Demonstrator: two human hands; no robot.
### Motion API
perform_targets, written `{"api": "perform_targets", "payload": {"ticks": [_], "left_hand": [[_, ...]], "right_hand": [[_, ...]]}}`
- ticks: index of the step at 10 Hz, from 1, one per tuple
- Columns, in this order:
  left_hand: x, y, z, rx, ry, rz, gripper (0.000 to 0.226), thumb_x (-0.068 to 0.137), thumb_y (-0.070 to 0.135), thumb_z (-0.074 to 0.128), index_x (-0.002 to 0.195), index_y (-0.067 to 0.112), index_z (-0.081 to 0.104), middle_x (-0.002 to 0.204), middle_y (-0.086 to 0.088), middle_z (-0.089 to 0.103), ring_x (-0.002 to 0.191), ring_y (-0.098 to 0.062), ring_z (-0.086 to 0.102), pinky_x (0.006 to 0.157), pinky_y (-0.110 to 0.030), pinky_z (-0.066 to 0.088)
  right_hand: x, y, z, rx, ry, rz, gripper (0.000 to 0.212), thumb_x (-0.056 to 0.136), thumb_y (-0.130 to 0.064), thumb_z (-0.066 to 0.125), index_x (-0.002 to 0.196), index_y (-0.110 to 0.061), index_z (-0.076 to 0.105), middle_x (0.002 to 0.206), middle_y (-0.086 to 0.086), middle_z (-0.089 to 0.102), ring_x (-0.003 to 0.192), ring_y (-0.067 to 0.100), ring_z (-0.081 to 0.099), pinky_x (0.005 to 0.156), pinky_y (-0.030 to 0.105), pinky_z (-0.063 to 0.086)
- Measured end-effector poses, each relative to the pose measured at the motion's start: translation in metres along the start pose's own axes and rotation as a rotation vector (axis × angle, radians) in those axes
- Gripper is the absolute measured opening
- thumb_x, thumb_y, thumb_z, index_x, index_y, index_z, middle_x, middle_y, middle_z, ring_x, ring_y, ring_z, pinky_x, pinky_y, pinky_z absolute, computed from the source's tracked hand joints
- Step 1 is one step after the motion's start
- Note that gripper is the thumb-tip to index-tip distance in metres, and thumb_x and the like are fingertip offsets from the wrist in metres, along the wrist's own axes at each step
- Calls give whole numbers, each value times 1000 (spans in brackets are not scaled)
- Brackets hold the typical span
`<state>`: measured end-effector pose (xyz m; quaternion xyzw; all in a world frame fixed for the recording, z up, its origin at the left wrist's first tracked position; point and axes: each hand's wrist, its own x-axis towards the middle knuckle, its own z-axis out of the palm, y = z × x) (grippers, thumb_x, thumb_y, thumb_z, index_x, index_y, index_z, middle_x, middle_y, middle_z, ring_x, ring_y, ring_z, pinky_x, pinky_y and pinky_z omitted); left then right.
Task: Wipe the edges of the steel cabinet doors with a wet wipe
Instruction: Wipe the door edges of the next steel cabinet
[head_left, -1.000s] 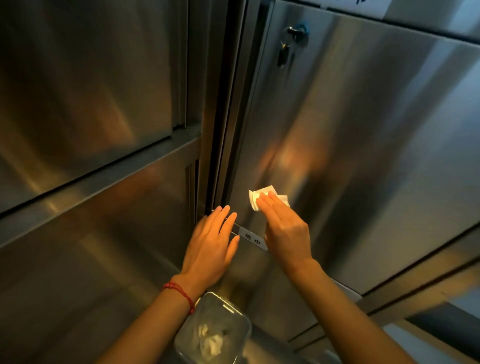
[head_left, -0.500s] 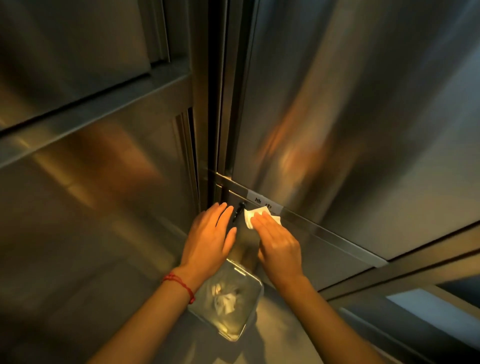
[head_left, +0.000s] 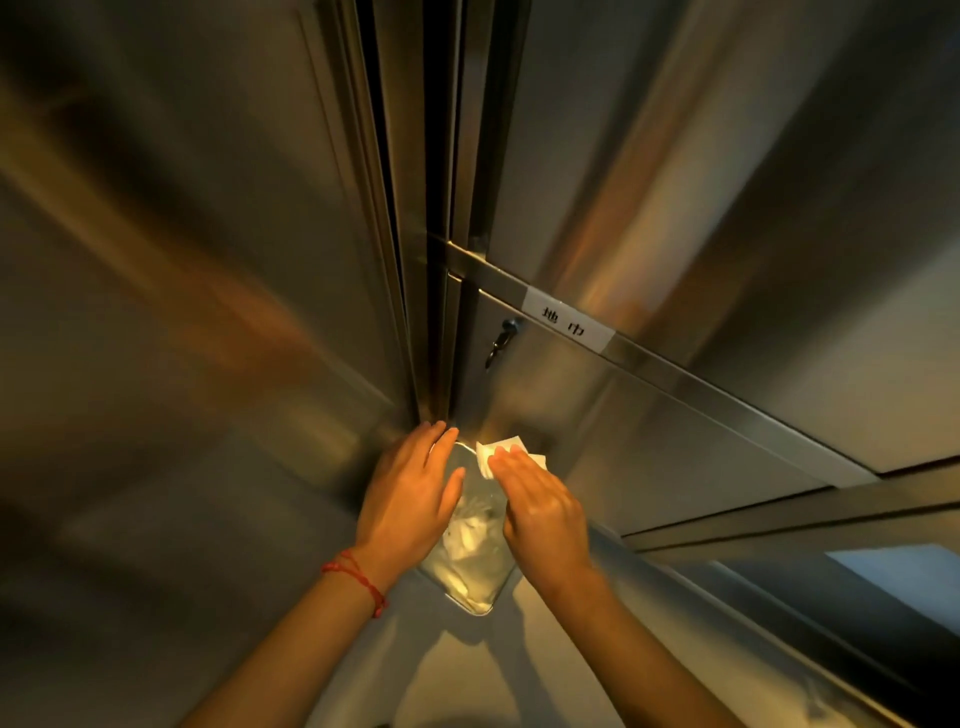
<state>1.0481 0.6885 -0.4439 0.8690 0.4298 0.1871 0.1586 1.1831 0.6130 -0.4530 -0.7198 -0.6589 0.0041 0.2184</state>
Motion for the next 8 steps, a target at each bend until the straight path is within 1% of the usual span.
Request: {"api": "perform_targets", "payload": {"ticks": [1, 2, 3, 4, 5, 6, 7, 8], "left_hand": [[-8, -7, 13, -22, -38, -10, 36, 81, 12, 64, 112, -6, 62, 111, -23, 64, 102, -38, 62, 84, -51, 50], [-15, -12, 23, -14, -83, -16, 38, 81, 17, 55, 110, -6, 63, 109, -22, 65, 99, -36, 64, 82, -50, 52], [-22, -18, 31, -22, -126, -37, 40, 78, 15, 57, 112, -6, 62, 111, -24, 64, 101, -38, 63, 84, -50, 50], [-25, -22, 35, -46, -158, -75, 38, 85, 13, 56, 120, -4, 57, 122, -25, 57, 114, -38, 55, 95, -47, 43], [-24, -24, 36, -57, -172, -68, 40, 83, 6, 65, 120, -5, 57, 123, -26, 56, 115, -39, 54, 96, -48, 42], [-24, -22, 35, -19, -147, -30, 37, 75, 4, 71, 110, -6, 63, 110, -27, 63, 102, -40, 62, 83, -51, 49], [-23, -22, 35, -10, -133, -13, 42, 71, 3, 77, 109, -7, 63, 108, -26, 64, 99, -40, 63, 80, -51, 51], [-23, -17, 30, 35, -134, 18, 36, 75, 8, 69, 108, -6, 64, 105, -24, 66, 98, -38, 64, 79, -49, 52]], "right_hand": [[-7, 4, 19, -11, -26, 3, 64, 39, -15, 96, 97, -3, 73, 98, 11, 72, 89, 25, 69, 67, 37, 56], [-15, 7, 36, 1, -59, 17, 63, 40, -18, 96, 96, -3, 73, 97, 11, 72, 88, 25, 70, 68, 37, 56], [-20, 8, 47, -12, -104, 25, 63, 39, -23, 96, 95, -5, 74, 95, 9, 73, 86, 23, 70, 67, 35, 56], [-19, 13, 50, -18, -110, 37, 59, 38, -22, 96, 91, -7, 75, 92, 7, 73, 83, 20, 71, 65, 33, 57], [-18, 14, 49, -26, -143, 64, 58, 37, -20, 96, 90, -7, 75, 91, 6, 74, 82, 20, 71, 65, 32, 57], [-19, 12, 50, -84, -160, 58, 44, 56, -19, 89, 96, -7, 74, 100, 9, 72, 91, 23, 69, 71, 38, 56], [-22, 7, 42, -93, -262, 91, 56, 100, -37, 23, 106, -9, 71, 110, 9, 68, 102, 24, 65, 80, 40, 54], [-20, -3, 27, -54, -380, 147, 88, 94, -49, -11, 119, -8, 63, 122, 12, 61, 113, 27, 58, 91, 42, 48]]}}
